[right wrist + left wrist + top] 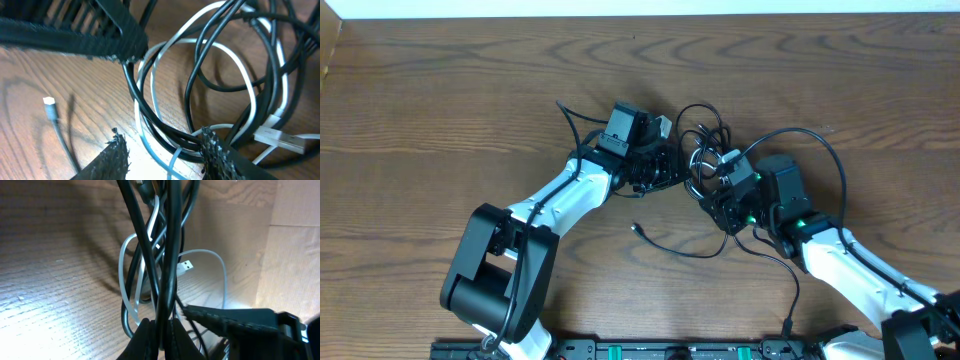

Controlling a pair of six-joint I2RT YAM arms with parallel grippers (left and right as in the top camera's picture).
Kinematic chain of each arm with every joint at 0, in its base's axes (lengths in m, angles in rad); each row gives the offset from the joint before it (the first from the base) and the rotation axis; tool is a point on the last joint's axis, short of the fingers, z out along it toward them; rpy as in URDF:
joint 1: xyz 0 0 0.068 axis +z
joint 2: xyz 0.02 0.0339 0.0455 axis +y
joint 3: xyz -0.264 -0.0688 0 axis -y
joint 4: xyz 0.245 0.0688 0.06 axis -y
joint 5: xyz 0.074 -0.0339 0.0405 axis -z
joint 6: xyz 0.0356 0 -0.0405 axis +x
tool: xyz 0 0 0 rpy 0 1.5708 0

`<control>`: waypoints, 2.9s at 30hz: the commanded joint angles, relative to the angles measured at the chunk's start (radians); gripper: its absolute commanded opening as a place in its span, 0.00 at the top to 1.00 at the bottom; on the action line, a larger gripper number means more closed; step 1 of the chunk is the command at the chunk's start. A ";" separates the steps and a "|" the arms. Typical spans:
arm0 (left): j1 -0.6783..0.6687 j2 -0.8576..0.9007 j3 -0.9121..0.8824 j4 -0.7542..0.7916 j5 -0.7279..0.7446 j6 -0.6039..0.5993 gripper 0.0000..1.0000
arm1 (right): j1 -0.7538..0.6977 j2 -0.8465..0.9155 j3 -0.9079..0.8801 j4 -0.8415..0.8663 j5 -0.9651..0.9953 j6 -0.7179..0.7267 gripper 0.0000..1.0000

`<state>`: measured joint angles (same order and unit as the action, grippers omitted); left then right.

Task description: Untangle cables

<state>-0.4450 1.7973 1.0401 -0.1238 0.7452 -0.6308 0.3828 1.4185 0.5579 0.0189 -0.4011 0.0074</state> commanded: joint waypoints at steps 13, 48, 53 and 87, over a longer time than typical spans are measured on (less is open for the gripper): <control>0.003 0.012 0.003 -0.010 0.033 0.018 0.92 | 0.097 0.051 0.011 0.001 0.183 -0.031 0.99; 0.003 0.012 0.003 -0.037 -0.092 -0.089 0.81 | -0.021 -0.654 0.113 0.130 -0.281 0.187 0.99; 0.003 0.012 0.003 -0.114 -0.209 -0.089 0.88 | -0.166 -0.746 0.126 0.126 -0.042 0.187 0.99; 0.003 0.012 0.003 -0.039 -0.046 0.024 0.92 | 0.018 -0.223 0.125 -0.192 -0.383 0.295 0.45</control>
<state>-0.4450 1.7973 1.0401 -0.1665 0.6827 -0.6239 0.3466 1.1770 0.6727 -0.1757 -0.8116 0.2581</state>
